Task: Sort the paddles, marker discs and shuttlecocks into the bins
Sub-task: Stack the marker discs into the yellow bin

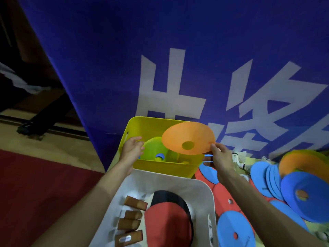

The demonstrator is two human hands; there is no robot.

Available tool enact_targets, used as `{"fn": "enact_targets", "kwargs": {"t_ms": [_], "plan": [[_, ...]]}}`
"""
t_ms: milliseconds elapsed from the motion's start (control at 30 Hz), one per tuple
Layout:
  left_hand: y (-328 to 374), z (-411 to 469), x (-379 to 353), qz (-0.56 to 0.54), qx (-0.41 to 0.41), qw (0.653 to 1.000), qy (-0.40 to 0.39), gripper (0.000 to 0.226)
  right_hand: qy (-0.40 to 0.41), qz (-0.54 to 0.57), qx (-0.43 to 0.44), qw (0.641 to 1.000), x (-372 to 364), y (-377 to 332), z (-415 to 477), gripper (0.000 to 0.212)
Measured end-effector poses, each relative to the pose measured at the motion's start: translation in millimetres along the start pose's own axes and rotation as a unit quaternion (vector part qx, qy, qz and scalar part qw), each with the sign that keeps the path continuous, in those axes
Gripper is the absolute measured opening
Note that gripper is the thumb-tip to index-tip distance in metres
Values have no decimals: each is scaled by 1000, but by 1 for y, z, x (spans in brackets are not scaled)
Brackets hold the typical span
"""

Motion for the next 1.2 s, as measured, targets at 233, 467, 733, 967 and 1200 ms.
{"fn": "enact_targets", "kwargs": {"t_ms": [233,467,733,967,1200], "plan": [[41,-34,24,-21,-56,998,-10,25,-75,-41,-11,996,-61,1,3,35],[41,-44,14,19,-66,996,-52,23,-108,-69,-90,988,-67,28,-2,35],[40,-58,-40,33,-74,990,-113,19,-88,-19,-74,993,-19,23,-11,30],[35,-85,-116,43,-85,970,-223,15,-10,-5,-57,998,64,31,-27,26],[47,-114,-172,51,-111,960,-253,16,39,-18,-57,997,152,39,-32,22]]}}
Point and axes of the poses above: each hand's wrist, its own z-axis towards the middle knuckle, its own x-axis out of the back of the hand, y = z × x, the point moved 10 cm from there along z, towards the middle knuckle, and after that the axes turned 9 degrees about z, right-handed, at the moved point
